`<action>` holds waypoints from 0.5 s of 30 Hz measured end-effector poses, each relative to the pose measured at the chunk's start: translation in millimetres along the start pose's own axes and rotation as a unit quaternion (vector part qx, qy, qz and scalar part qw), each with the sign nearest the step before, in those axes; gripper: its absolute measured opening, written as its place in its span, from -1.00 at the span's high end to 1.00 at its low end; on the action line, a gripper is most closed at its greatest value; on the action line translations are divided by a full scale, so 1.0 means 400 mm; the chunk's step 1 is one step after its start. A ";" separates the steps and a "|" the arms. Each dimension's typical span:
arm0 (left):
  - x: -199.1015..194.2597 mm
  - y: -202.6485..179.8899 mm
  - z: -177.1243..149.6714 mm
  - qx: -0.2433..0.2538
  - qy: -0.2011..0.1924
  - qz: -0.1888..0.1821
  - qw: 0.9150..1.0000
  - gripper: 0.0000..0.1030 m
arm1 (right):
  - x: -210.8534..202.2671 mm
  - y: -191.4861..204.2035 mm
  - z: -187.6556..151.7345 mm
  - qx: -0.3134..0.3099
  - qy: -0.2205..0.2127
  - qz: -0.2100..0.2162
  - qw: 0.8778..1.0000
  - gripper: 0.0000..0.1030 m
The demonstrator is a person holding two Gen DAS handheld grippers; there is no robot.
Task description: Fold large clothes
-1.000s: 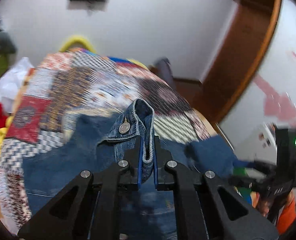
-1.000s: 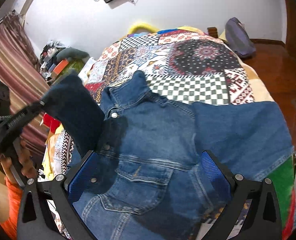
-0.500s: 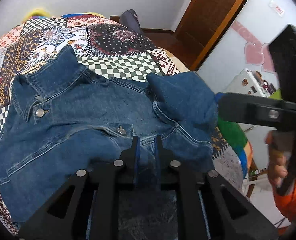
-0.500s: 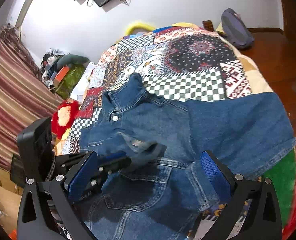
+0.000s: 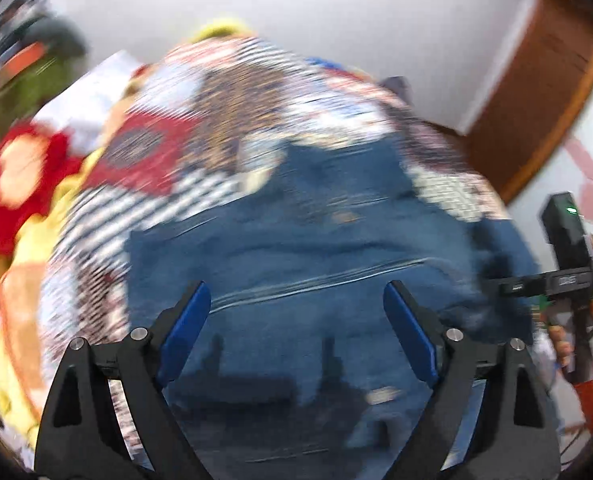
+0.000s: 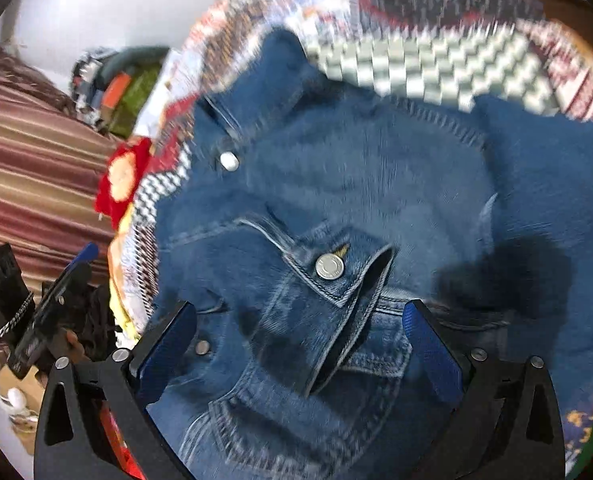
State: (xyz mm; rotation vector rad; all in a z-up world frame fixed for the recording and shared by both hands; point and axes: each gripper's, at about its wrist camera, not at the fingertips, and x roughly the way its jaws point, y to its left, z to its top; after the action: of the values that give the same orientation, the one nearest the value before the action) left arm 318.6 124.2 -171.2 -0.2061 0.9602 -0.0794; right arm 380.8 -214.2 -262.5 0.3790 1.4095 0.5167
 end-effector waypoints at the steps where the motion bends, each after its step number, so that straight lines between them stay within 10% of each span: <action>1: 0.014 0.050 -0.013 -0.014 0.010 0.017 1.000 -0.72 | 0.022 -0.004 0.004 0.004 0.008 -0.004 1.000 -0.94; 7: 0.145 0.263 -0.116 -0.075 0.094 0.087 0.989 -0.71 | 0.101 -0.003 0.022 -0.010 0.022 0.016 1.000 -0.76; 15: 0.244 0.319 -0.204 -0.095 0.132 0.083 0.983 -0.88 | 0.090 0.038 0.032 -0.059 -0.001 -0.043 0.997 0.34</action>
State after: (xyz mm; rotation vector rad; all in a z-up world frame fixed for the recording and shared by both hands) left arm 304.6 222.0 -321.7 -0.2962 1.2477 0.1426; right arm 394.5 -181.1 -282.5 0.2235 1.3805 0.5262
